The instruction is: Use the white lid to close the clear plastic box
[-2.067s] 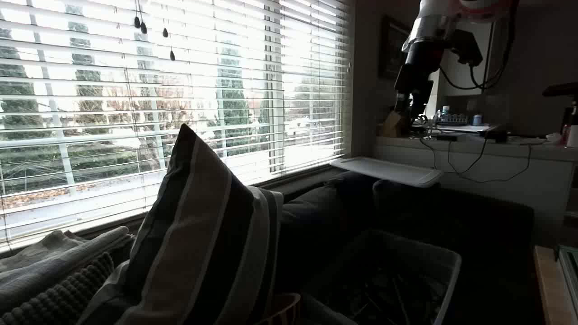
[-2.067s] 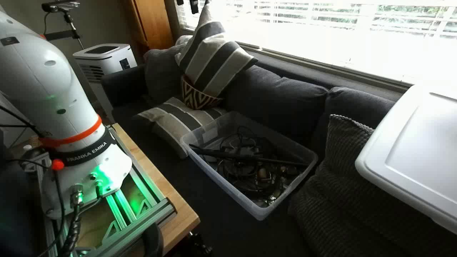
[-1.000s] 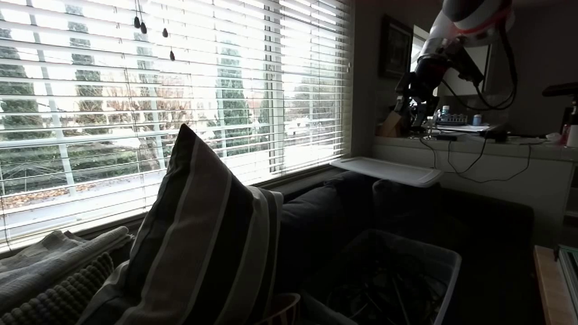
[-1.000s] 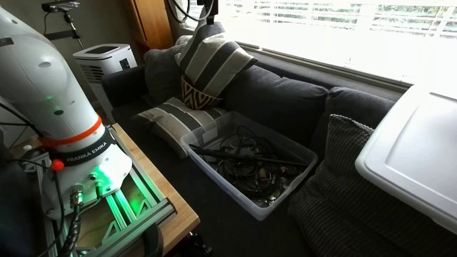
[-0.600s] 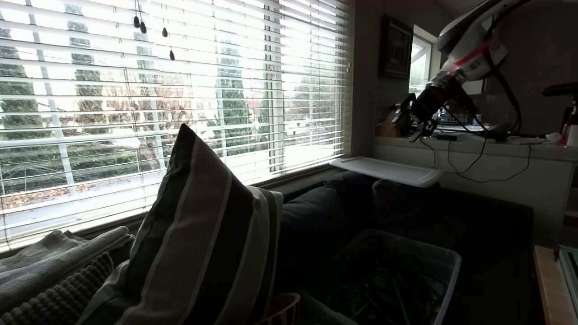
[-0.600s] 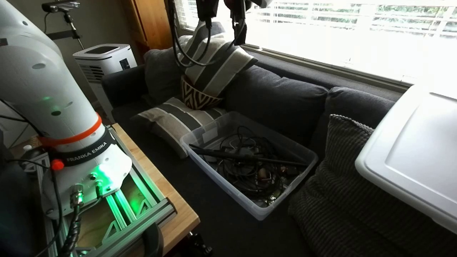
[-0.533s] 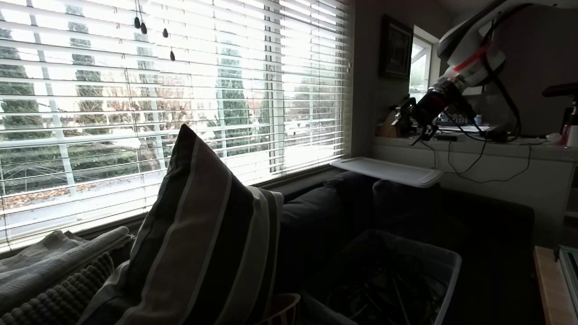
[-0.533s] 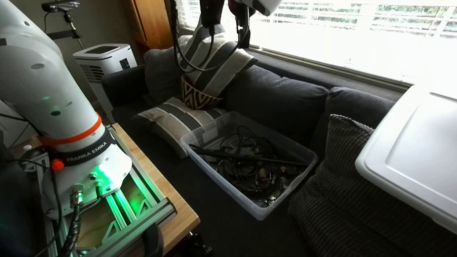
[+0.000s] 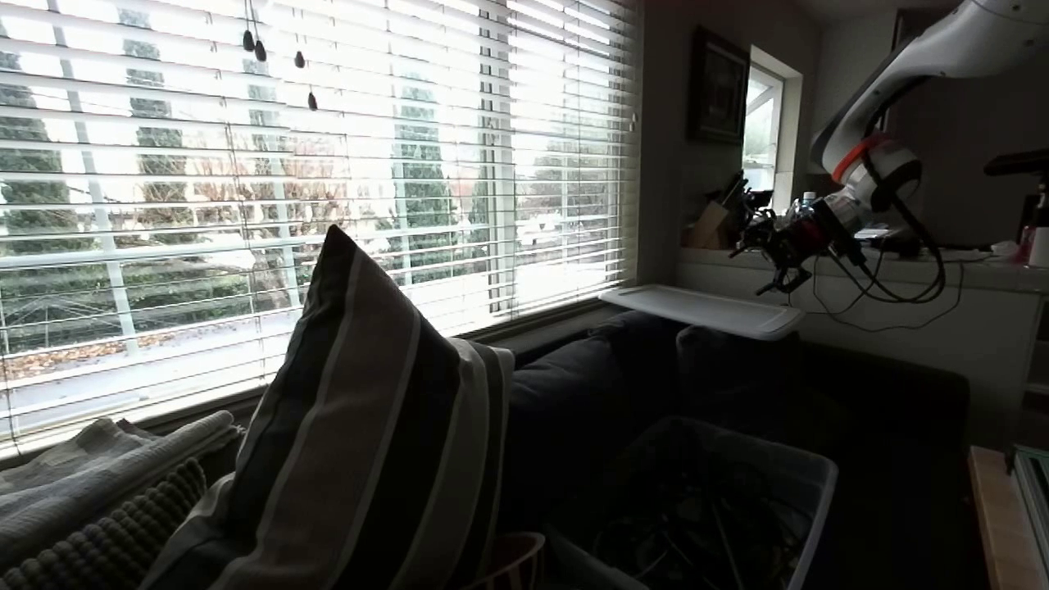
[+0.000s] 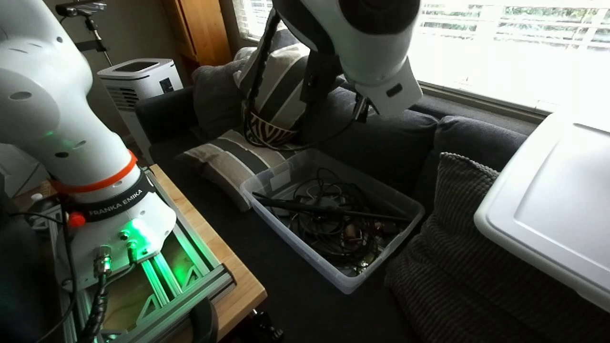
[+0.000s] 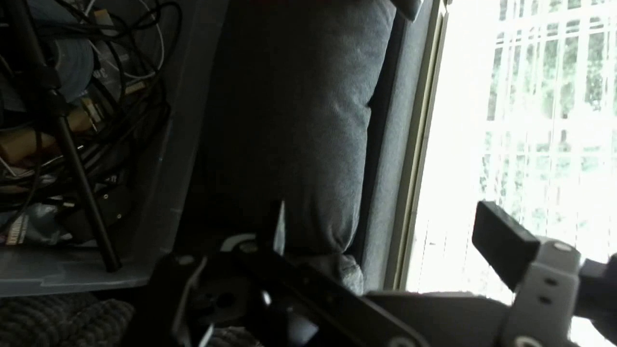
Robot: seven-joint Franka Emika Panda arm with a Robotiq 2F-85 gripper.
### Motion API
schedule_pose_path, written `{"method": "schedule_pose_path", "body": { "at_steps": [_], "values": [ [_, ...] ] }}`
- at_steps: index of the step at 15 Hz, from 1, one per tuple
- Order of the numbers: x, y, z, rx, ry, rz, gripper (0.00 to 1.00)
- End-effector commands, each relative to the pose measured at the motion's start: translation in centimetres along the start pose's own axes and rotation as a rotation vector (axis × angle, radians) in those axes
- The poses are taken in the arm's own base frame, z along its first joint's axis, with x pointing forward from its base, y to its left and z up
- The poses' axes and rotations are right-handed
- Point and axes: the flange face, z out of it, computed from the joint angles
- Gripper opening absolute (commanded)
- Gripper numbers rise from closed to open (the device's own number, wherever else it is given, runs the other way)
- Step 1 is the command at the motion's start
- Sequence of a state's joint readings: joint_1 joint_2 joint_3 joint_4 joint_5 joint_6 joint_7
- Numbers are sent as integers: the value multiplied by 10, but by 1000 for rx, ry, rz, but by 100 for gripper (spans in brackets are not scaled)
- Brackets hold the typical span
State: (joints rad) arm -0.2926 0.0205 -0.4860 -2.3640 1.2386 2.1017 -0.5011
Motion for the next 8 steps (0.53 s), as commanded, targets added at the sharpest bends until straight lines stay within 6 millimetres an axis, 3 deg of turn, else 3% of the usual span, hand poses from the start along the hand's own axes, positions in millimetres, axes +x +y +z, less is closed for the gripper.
{"method": "schedule_pose_path", "body": {
  "at_steps": [1, 4, 5, 6, 8],
  "values": [
    [37, 49, -12, 47, 57, 83, 100],
    [57, 89, -24, 33, 99, 143, 100],
    [41, 68, -25, 20, 88, 122, 100],
    [44, 77, -27, 13, 94, 134, 100],
    [44, 76, -26, 14, 92, 132, 100]
  ]
}}
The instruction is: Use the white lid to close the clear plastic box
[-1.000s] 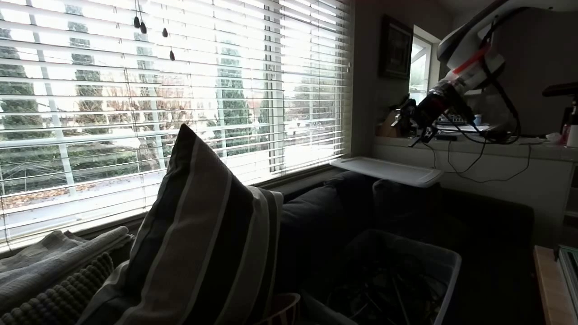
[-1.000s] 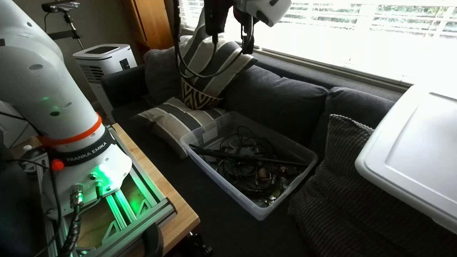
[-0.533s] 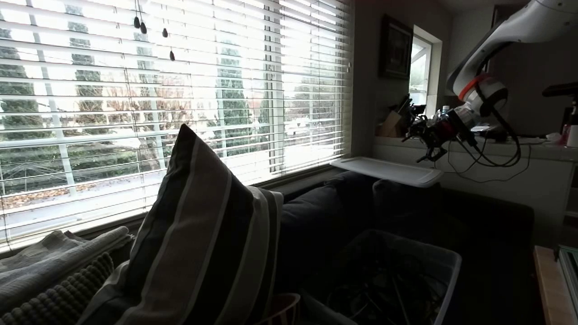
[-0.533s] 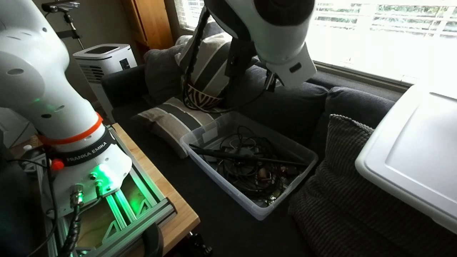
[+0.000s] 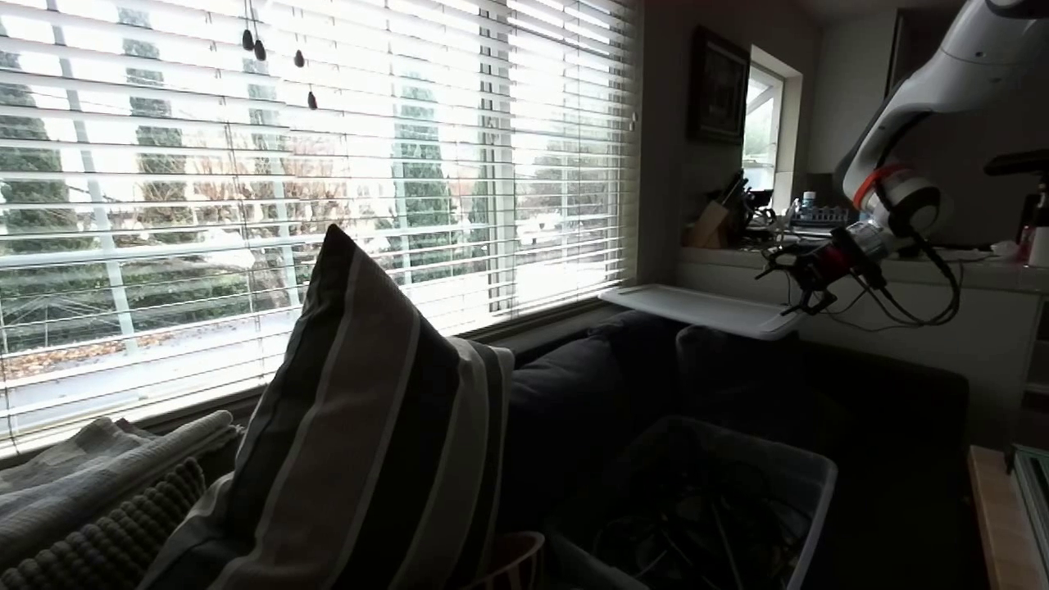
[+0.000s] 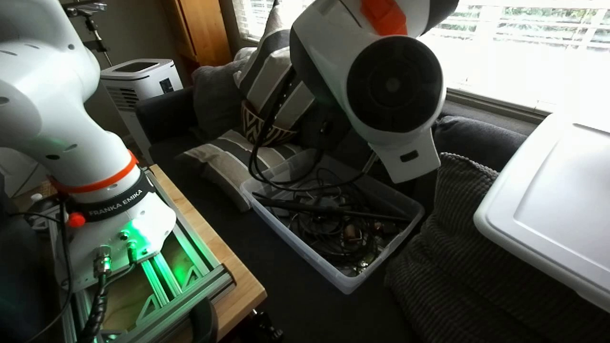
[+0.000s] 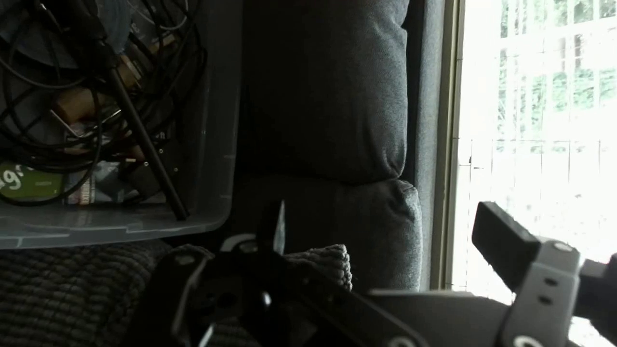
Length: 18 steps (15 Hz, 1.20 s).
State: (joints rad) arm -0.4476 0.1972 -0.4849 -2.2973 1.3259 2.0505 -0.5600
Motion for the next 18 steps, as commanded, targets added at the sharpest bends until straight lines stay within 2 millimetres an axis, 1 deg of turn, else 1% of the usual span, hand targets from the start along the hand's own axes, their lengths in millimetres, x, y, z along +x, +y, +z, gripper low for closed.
{"method": "schedule_pose_path", "body": {
  "at_steps": [1, 3, 6, 9, 11, 13, 15, 18],
  "values": [
    [-1, -4, 1, 2, -3, -5, 100],
    [-2, -7, 1, 6, -6, -12, 100],
    [-2, -8, 1, 6, -6, -12, 100],
    [32, -4, 11, 60, -28, 50, 100],
    [59, 7, 17, 90, -35, 119, 100],
    [85, 21, 21, 114, -40, 177, 100],
    [109, 41, 27, 118, -49, 226, 100],
    [144, 71, 31, 148, -44, 250, 100]
  ]
}}
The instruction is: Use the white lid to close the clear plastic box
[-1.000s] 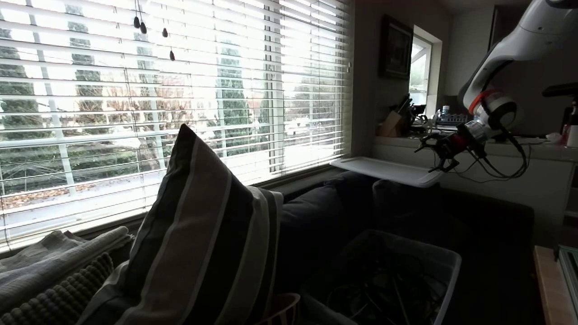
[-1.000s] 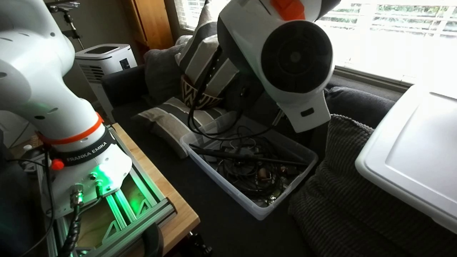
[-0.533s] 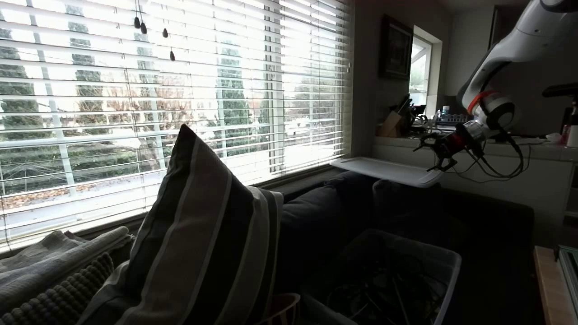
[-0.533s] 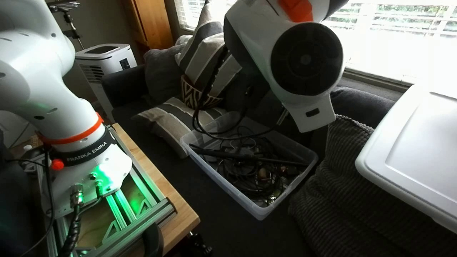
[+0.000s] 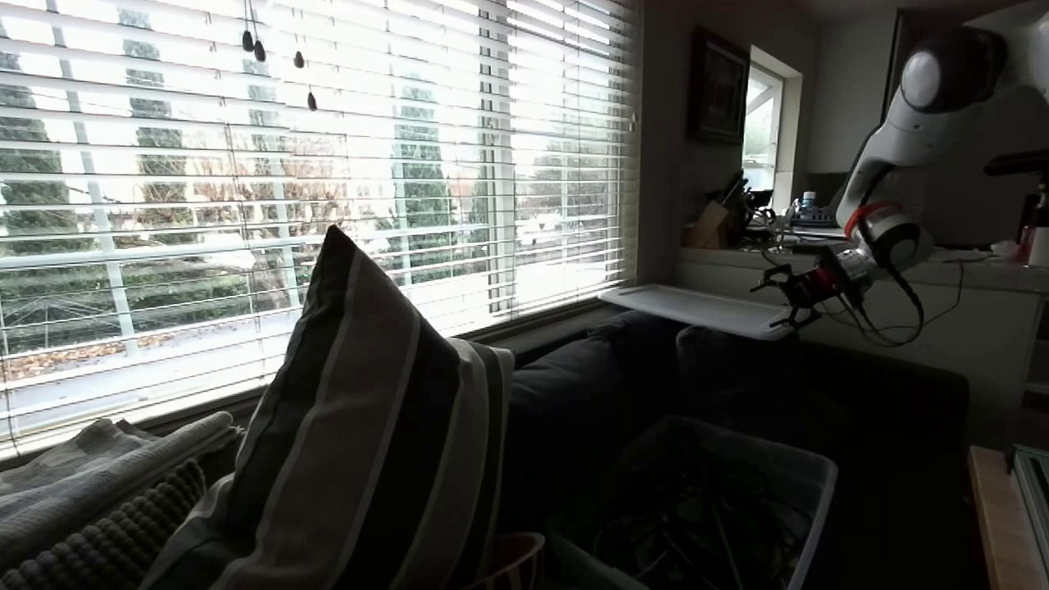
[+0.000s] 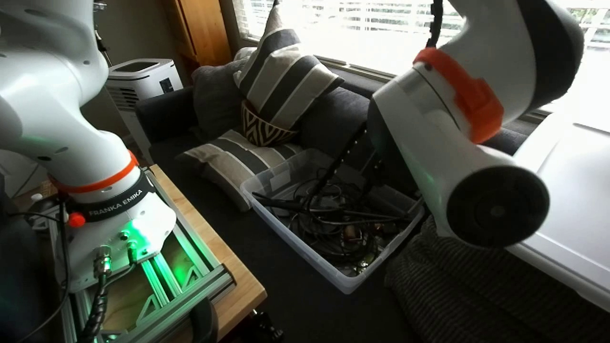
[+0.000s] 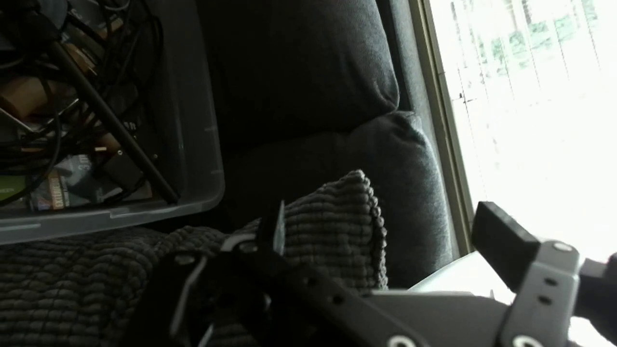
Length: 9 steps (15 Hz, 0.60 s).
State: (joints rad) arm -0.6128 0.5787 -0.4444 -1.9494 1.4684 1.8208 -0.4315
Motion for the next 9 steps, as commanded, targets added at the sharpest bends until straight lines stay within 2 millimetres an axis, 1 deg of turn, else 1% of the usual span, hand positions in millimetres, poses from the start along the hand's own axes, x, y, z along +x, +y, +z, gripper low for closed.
{"method": "schedule_pose_path", "body": {
  "at_steps": [1, 4, 9],
  "values": [
    [57, 26, 7, 45, -11, 40, 100],
    [89, 42, -1, 79, 2, 62, 100],
    [127, 57, -14, 112, 35, 105, 100]
  ]
}}
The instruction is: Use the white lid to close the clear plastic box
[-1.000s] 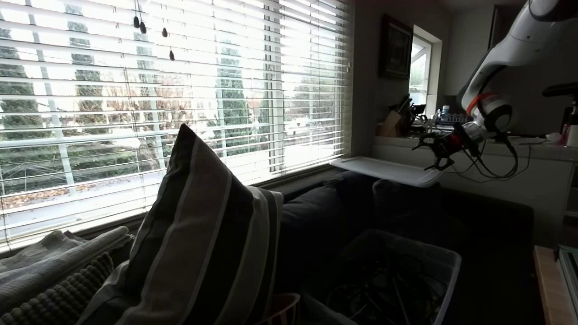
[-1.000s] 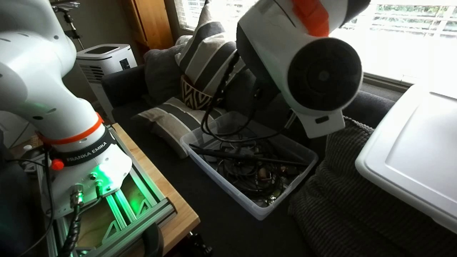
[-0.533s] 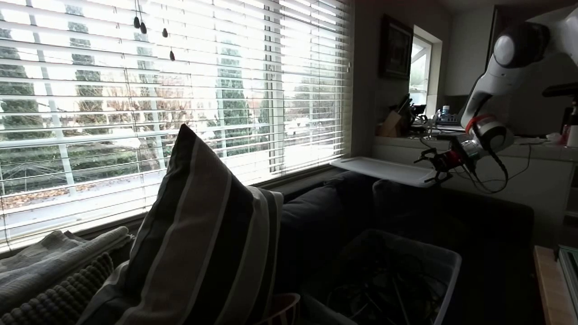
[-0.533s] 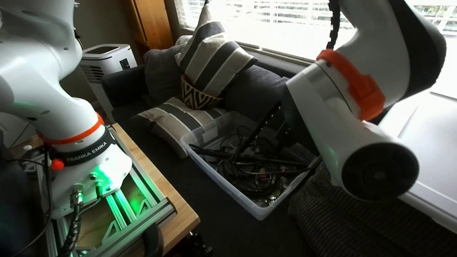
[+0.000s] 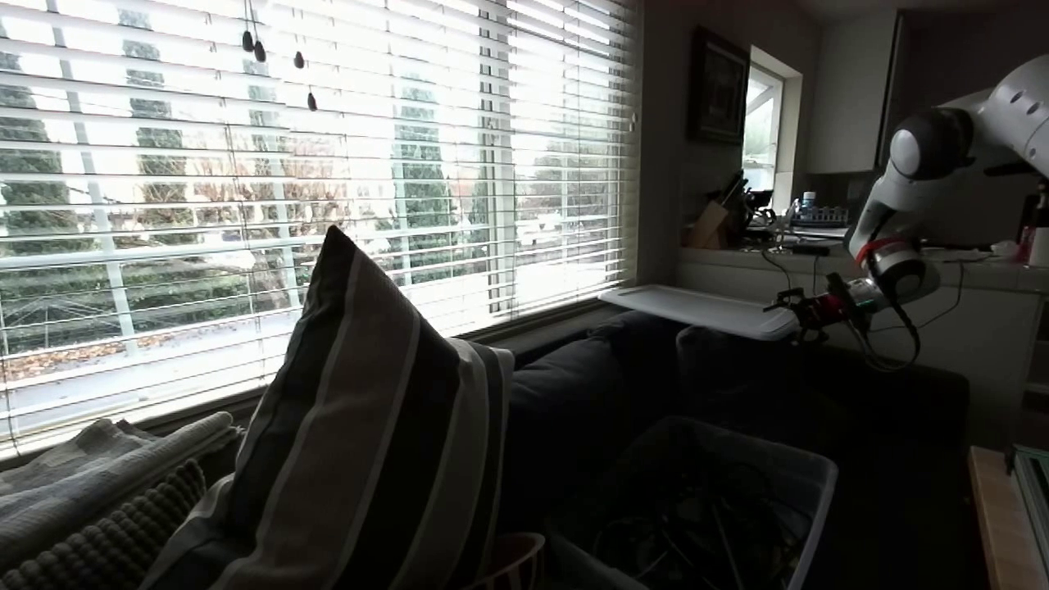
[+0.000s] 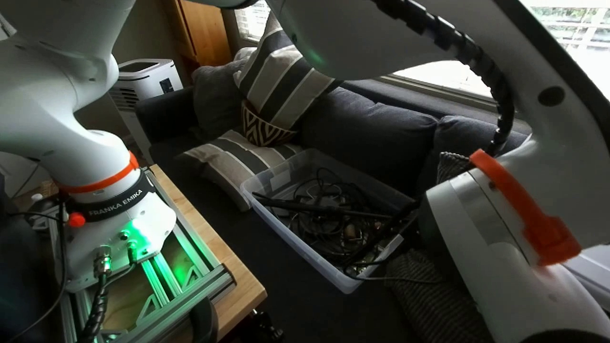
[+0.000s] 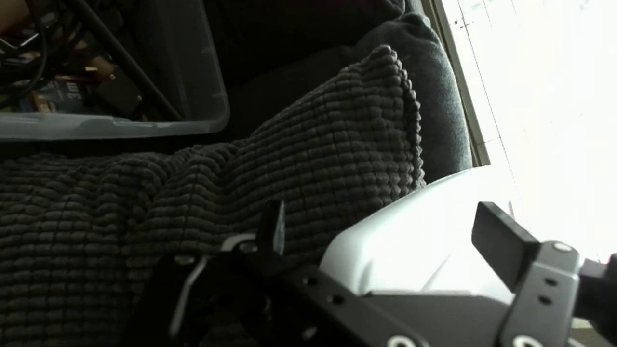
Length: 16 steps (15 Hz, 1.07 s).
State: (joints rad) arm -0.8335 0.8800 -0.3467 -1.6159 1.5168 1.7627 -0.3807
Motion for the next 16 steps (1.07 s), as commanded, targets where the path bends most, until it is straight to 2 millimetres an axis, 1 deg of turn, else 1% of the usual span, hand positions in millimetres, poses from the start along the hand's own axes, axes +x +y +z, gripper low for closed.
{"method": "schedule_pose_path", "body": {
  "at_steps": [1, 4, 10, 13, 16],
  "values": [
    [31, 6, -1, 47, 7, 38, 100],
    [48, 8, -3, 70, 28, 28, 100],
    [73, 10, 6, 135, 83, -1, 100],
    [82, 12, 18, 203, 110, 9, 100],
    [87, 15, 34, 274, 132, 15, 100]
  ]
}}
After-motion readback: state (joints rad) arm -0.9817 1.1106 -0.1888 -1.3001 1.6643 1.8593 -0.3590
